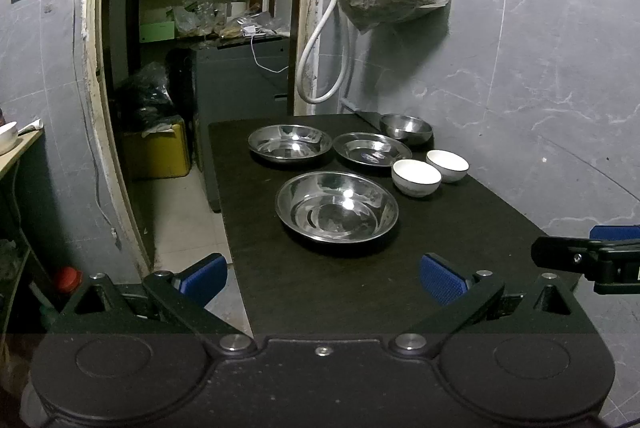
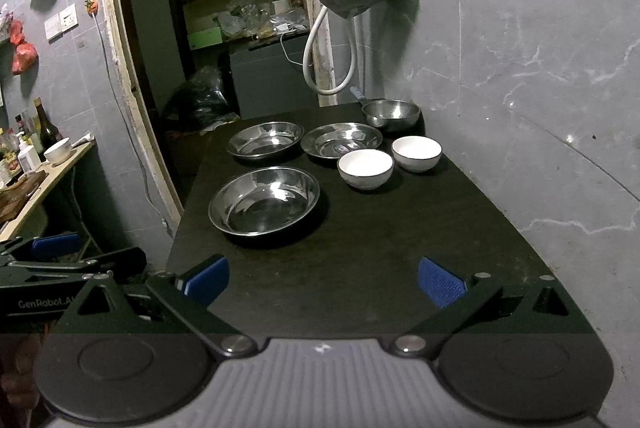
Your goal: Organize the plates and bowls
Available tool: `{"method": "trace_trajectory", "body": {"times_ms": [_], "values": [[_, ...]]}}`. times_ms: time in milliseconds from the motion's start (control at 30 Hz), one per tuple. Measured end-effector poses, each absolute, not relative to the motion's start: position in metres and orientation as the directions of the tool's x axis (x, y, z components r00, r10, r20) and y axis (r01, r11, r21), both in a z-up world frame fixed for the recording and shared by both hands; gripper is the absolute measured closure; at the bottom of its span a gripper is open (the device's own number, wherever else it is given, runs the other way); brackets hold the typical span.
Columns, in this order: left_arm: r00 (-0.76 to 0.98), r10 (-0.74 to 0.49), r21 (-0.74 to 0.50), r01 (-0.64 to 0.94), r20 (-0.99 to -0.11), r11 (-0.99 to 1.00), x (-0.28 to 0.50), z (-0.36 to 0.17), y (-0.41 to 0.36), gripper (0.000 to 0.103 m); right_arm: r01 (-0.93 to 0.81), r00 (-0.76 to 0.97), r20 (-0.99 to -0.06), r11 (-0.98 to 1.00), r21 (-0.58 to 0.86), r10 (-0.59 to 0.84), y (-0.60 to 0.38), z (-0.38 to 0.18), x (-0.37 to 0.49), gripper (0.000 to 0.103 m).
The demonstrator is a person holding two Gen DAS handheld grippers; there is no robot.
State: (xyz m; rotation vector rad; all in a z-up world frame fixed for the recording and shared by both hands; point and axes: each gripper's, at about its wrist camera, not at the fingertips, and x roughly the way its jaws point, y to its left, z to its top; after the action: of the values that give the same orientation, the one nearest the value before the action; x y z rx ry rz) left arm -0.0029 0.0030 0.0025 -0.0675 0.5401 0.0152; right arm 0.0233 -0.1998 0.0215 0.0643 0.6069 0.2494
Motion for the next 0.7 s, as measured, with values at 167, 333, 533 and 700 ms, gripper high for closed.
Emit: {"method": "trace_trajectory", "body": {"times_ms": [167, 333, 533, 700], "values": [[0.858, -0.004, -0.059, -0.031, -0.514, 0.998, -0.0027, 0.0022, 0.0029, 0.001, -0.215, 0.793, -0.555, 0.968, 0.132, 0.252, -0.1992, 0.0213, 0.0226, 0.000], [0.858, -0.004, -0.058, -0.031, -0.514, 0.998, -0.0033, 0.0025, 0.0037, 0.001, -0.218, 0.795, -0.551, 0.967, 0.132, 0.254, -0.2015, 0.0222, 0.0226, 0.000], [0.857, -0.004, -0.058, -0.030, -0.515, 0.998, -0.0028, 0.0022, 0.0030, 0.001, -0.219, 0.795, -0.550, 0.967, 0.131, 0.255, -0.2016, 0.0225, 0.0221, 0.000], [0.857, -0.003, -0.057, -0.031, -0.516, 0.998, -0.0026, 0.0019, 0.0020, 0.001, -0.218, 0.795, -0.552, 0.967, 0.129, 0.253, -0.2013, 0.0231, 0.0221, 0.000]]}}
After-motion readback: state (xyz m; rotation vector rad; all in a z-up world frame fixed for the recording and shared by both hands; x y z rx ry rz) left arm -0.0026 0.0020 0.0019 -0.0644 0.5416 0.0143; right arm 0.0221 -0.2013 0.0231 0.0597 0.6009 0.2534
